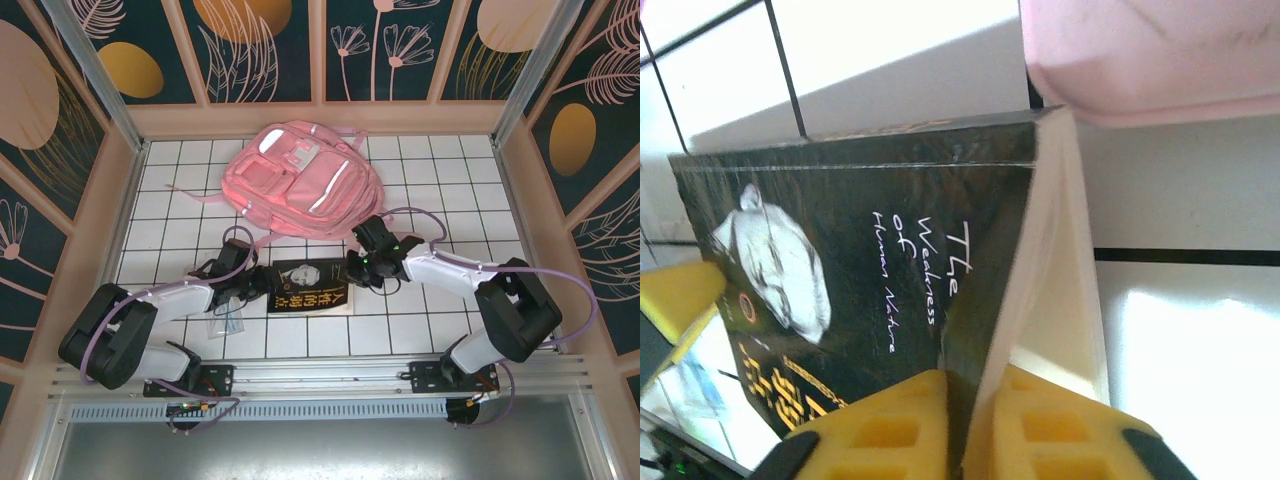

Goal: Pack the student bag

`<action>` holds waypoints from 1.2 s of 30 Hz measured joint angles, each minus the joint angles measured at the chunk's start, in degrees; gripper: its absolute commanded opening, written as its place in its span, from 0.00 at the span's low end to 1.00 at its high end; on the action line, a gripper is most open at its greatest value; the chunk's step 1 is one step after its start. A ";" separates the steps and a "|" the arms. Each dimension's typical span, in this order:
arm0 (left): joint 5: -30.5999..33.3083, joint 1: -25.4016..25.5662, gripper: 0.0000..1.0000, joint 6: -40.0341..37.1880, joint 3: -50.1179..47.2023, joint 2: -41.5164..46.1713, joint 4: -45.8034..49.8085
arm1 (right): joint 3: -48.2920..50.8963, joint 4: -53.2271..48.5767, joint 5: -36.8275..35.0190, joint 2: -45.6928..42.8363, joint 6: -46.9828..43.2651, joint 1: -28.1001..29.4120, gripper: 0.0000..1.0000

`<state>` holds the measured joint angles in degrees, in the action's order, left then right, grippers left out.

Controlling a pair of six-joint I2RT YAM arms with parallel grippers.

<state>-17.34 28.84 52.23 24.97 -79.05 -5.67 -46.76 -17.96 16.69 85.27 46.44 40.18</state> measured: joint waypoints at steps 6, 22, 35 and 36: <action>-0.39 0.42 0.60 0.20 1.25 -0.42 0.31 | -0.24 -0.09 0.74 -0.02 0.44 -0.57 0.04; 1.46 -6.05 0.99 -0.92 -0.83 3.26 -12.37 | -5.81 -1.40 8.79 -1.66 -2.91 -6.80 0.00; -9.49 -6.40 0.98 7.67 -5.03 -12.31 -45.97 | -3.80 5.77 20.85 -4.37 -13.55 -20.35 0.00; -10.16 -6.40 0.98 8.44 -4.68 -13.92 -47.65 | -3.61 5.49 20.90 -4.33 -14.67 -21.44 0.00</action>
<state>-27.51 22.44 60.66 20.29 -92.97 -53.32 -50.37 -12.47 37.58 80.95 31.77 18.74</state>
